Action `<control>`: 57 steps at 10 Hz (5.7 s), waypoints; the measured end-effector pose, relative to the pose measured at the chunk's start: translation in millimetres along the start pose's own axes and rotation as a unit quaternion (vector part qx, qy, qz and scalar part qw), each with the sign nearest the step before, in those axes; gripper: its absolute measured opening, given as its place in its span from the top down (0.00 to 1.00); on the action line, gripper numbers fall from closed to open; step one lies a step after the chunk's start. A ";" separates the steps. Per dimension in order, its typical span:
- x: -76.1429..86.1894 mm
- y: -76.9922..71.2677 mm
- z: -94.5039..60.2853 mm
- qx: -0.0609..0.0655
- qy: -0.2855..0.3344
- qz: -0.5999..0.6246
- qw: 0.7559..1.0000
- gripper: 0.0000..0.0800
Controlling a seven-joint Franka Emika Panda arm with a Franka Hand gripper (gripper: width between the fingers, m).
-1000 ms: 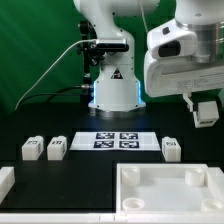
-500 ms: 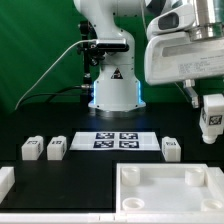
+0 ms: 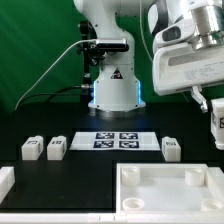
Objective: Assemble one leg
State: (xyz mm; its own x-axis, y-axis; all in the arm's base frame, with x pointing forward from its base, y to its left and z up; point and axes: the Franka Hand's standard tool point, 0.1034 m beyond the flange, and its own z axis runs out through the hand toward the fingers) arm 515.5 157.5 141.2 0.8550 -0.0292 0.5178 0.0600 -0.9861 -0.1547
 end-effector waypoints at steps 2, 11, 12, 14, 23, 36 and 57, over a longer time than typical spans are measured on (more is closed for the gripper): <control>25.7 21.4 8.2 -0.015 -0.001 -0.033 0.999 0.63; 70.6 42.7 19.1 -0.025 0.024 -0.038 0.999 0.63; 71.7 43.4 19.5 -0.025 0.024 -0.039 0.999 0.63; 82.7 48.3 25.9 -0.028 0.030 -0.042 0.998 0.63; 70.4 52.6 72.2 -0.032 0.024 -0.043 0.998 0.63; 53.9 57.7 94.4 -0.035 0.025 -0.044 0.998 0.63; 61.3 56.4 103.5 -0.029 -0.126 -0.021 0.991 0.19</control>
Offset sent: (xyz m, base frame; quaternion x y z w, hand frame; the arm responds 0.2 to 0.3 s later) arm 0.0637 -0.0206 0.0133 -0.0050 0.0346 -0.0250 0.9991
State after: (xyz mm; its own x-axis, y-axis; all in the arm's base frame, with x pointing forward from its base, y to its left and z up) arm 624.7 117.0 77.2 0.9542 0.0456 0.2958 0.0740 -0.9936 -0.0852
